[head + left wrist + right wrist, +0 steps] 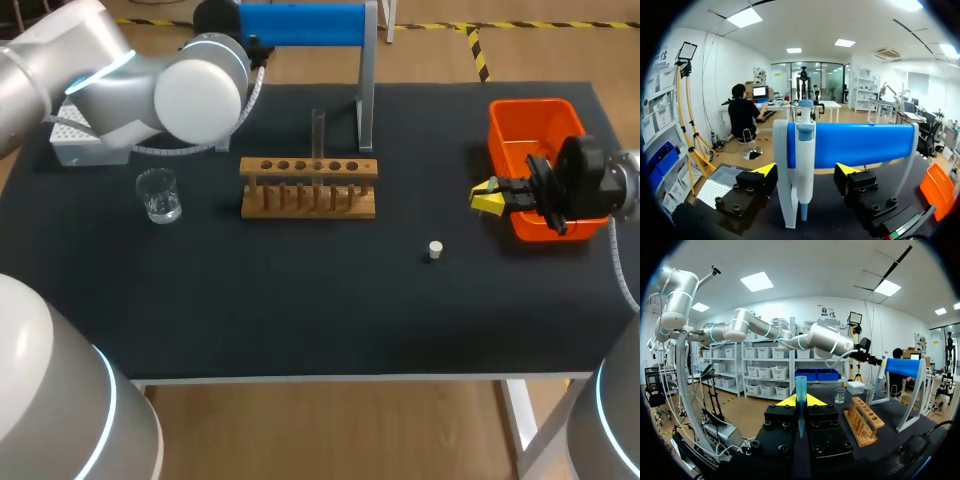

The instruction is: Invert the test tube, pick up the pipette, mount the tip to pipette, aspirate from beaker and dispense into the tube, eject the tip, return the pipette, and cap with the stopper.

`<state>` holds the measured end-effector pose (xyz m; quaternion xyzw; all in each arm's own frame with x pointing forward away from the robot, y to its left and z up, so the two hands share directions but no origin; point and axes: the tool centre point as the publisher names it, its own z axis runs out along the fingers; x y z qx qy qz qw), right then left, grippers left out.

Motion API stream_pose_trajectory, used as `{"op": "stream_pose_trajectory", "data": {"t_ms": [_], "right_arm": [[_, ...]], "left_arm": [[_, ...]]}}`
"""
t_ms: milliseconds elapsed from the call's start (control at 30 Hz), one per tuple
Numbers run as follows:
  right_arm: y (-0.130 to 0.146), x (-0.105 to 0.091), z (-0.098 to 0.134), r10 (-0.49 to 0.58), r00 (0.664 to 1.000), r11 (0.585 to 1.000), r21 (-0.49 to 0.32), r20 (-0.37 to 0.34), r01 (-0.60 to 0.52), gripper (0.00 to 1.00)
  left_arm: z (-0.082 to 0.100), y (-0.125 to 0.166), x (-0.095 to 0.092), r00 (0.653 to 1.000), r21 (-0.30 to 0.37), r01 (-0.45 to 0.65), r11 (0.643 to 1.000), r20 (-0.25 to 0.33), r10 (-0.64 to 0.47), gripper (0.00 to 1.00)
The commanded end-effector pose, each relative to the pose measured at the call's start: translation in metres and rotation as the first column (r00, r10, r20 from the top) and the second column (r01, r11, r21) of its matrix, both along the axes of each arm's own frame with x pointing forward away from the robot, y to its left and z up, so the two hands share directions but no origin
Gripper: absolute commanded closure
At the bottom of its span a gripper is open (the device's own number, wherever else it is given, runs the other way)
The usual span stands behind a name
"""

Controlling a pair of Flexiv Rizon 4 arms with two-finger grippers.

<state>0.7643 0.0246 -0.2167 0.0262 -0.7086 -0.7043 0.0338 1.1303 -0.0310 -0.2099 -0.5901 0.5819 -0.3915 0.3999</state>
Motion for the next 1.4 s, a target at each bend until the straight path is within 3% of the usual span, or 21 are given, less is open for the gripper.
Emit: {"op": "stream_pose_trajectory", "data": {"t_ms": [33,133,233,367,767,833,1400], "right_arm": [[-0.001,-0.001,0.0,0.001,1.0,1.0,-0.001,0.001,-0.001,1.0],[-0.001,-0.001,0.0,0.001,1.0,1.0,-0.001,0.001,-0.001,1.0],[-0.001,-0.001,0.0,0.001,1.0,1.0,-0.001,0.001,-0.001,1.0],[-0.001,-0.001,0.0,0.001,1.0,1.0,-0.001,0.001,-0.001,1.0],[-0.001,-0.001,0.0,0.001,1.0,1.0,-0.001,0.001,-0.001,1.0],[-0.001,-0.001,0.0,0.001,1.0,1.0,-0.001,0.001,-0.001,1.0],[-0.001,-0.001,0.0,0.001,1.0,1.0,-0.001,0.001,-0.001,1.0]], "left_arm": [[-0.002,0.0,0.006,1.0,-0.003,0.0,1.0,-0.004,0.0,0.32],[-0.003,0.001,0.008,1.0,-0.004,-0.002,1.0,-0.003,0.002,0.32],[-0.003,0.0,0.011,1.0,-0.004,-0.001,1.0,-0.001,0.001,0.48],[-0.003,-0.002,0.014,1.0,-0.005,0.004,1.0,0.003,-0.004,0.51],[-0.006,-0.006,0.023,1.0,-0.005,0.019,1.0,0.005,-0.019,0.5],[-0.007,-0.007,0.025,1.0,-0.008,0.02,1.0,0.004,-0.02,0.46],[-0.007,-0.008,0.032,1.0,-0.011,0.023,1.0,0.011,-0.023,0.48]]}}
